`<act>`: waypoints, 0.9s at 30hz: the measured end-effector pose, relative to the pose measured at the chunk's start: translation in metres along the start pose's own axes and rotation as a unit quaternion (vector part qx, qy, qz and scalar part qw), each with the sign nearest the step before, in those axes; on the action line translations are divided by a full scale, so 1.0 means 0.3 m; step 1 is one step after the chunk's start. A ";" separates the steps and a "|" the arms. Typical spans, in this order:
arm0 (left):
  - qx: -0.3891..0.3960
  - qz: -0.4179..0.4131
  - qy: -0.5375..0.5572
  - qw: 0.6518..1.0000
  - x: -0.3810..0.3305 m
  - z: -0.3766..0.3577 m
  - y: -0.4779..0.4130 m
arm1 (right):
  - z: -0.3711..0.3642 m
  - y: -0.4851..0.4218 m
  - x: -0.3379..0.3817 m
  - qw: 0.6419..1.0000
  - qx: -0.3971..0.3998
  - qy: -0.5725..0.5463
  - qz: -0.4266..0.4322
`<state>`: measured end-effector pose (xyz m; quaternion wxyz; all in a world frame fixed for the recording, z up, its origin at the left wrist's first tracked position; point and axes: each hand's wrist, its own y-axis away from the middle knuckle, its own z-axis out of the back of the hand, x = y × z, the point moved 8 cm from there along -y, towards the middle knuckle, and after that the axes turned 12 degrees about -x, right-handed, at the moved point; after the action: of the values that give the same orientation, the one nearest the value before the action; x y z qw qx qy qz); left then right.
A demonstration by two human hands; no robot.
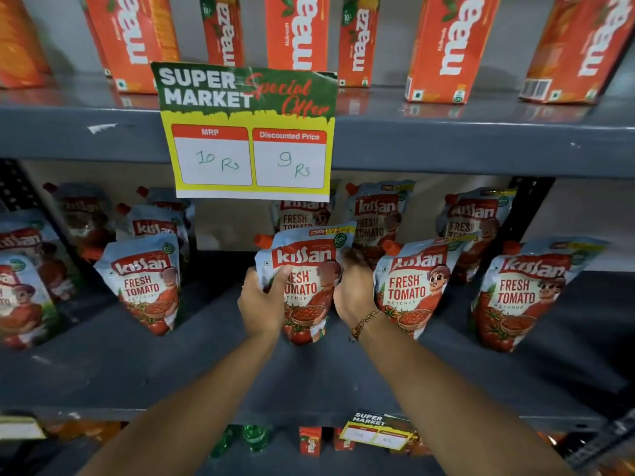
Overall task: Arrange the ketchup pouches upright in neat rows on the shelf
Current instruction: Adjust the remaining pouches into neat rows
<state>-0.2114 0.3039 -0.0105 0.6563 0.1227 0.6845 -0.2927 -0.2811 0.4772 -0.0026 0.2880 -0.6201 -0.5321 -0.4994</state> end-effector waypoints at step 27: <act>-0.062 0.095 0.063 0.992 0.254 0.567 -0.496 | -0.691 0.354 -0.436 0.974 0.140 0.168 0.053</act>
<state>-0.1612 0.0730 -0.0430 0.6433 0.1642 0.7263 -0.1781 -0.2369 0.2158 -0.0357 0.4835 -0.5082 -0.5068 -0.5010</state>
